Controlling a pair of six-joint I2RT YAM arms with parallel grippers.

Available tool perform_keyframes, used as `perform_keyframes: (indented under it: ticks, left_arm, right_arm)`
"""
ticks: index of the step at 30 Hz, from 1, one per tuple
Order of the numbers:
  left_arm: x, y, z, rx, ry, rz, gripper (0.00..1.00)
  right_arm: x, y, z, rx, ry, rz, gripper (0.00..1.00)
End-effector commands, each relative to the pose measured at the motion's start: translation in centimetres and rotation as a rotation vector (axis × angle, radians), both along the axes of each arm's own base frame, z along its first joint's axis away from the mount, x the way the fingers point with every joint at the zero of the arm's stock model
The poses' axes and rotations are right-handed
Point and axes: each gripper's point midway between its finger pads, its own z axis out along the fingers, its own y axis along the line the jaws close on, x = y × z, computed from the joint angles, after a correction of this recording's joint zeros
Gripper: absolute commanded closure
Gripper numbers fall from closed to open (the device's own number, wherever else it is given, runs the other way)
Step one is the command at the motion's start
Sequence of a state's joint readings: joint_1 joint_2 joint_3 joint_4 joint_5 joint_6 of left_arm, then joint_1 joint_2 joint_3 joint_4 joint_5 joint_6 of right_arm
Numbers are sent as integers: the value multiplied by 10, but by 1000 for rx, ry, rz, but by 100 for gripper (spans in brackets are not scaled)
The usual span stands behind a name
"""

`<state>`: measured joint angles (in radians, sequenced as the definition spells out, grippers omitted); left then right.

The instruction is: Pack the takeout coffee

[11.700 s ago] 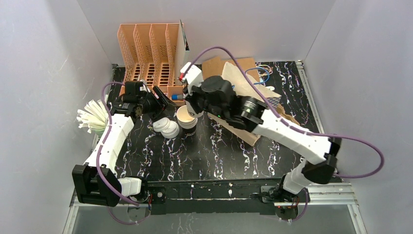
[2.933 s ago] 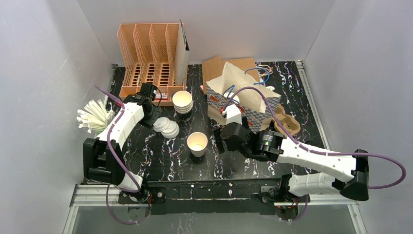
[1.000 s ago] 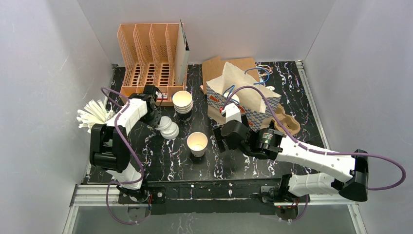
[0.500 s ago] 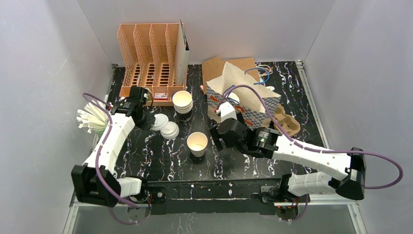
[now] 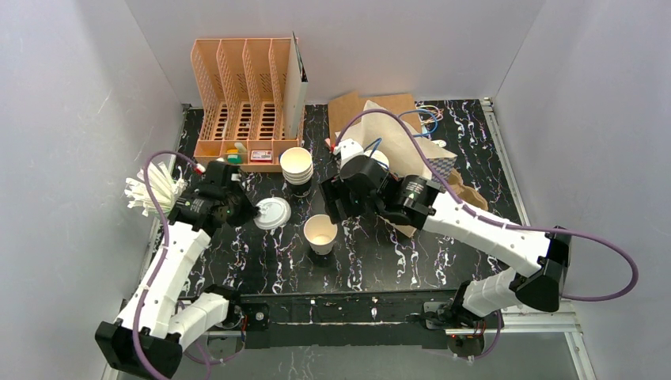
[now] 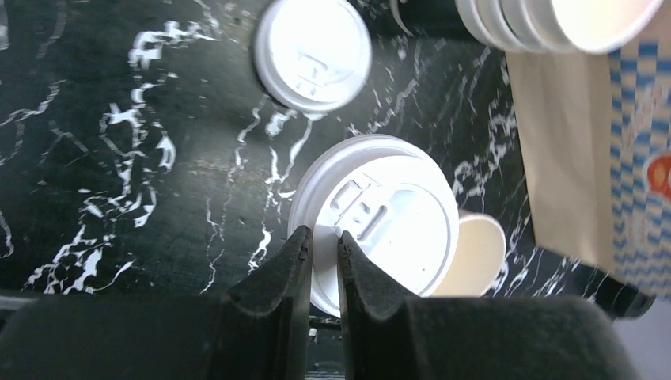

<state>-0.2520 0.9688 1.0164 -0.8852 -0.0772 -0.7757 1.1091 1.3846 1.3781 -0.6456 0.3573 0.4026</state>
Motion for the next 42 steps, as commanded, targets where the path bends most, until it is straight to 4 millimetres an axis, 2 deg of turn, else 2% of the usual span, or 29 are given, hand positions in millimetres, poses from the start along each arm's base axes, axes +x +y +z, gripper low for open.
perform_keyframes:
  ticks: [1,7,12,18,20,31,42]
  left_arm:
    - [-3,-33,6,3,-90,-159,92]
    - [4,-76,17,-30,-217,-273,91]
    - [5,-107,12,8,-255,-390,92]
    - [-2,-137,4,82,-294,-510,92]
    - [-3,-142,1,95,-303,-522,92]
    - [-6,-136,-10,179,-315,-532,92]
    - [-10,-126,-24,194,-289,-507,92]
  right_arm:
    - [2,3,21,101,93,-14,12]
    - [-1,4,20,191,190,-50,13]
    - [-2,1,10,187,202,-67,15]
    - [-3,-2,-13,153,224,-81,17]
    - [-3,-4,-22,140,229,-92,18]
    - [1,-6,-55,86,224,-100,34]
    - [-1,4,-64,90,240,-51,38]
